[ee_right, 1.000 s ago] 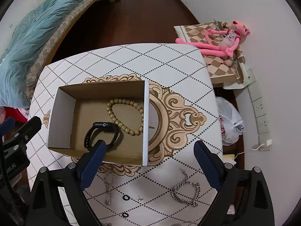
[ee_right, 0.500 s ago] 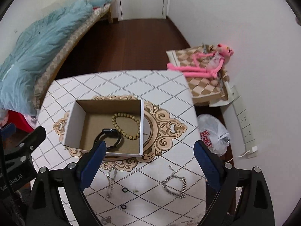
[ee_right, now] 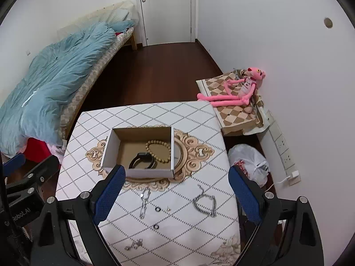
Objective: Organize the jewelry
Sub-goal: 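Withdraw both grippers from the box toward the remaining jewelry, then grasp a small silver earring with the left gripper while the right gripper grasps a black ring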
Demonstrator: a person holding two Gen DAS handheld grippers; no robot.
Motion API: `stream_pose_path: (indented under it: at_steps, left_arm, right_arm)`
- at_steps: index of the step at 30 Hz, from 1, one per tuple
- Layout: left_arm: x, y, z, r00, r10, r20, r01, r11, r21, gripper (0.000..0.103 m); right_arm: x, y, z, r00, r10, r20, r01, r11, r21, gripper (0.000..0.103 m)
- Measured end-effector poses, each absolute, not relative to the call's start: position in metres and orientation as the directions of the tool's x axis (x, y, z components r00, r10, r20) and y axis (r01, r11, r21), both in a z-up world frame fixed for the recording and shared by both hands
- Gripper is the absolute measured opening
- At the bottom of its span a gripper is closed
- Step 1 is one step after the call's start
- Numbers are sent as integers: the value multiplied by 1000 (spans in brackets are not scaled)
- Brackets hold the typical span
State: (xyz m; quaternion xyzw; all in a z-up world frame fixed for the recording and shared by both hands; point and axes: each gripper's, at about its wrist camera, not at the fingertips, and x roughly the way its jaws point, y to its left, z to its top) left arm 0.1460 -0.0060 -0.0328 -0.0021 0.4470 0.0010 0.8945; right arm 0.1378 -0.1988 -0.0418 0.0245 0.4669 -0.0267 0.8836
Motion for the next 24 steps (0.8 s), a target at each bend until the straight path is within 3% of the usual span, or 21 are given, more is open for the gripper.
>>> stream_pose_path:
  at_steps: [6,17,19,21,24]
  left_arm:
    - [124,-5,-66,548,43,-836,-9,999,46,103]
    - [71,-15,-203,309,35,-950,72,996,60,102]
    - [65,-18,-217,280,19,-960,85,995,45,97]
    - [60,-23,-228,265,3,-964,104,994,32,83]
    - [54,-32,-238,255,-11,-967,138,990,25,81]
  right_arm:
    - [113,-204,-69,513,-28,-858,84,996,18,95]
    - [62,-228,-182,319,2,-948,146,988,51,95]
    - [54,-235,-199,289,7,-957,166,984,57,95]
    - [50,-242,-211,271,11,-962,183,981,63,95]
    - [44,-249,-222,254,5,-967,202,978,59,95]
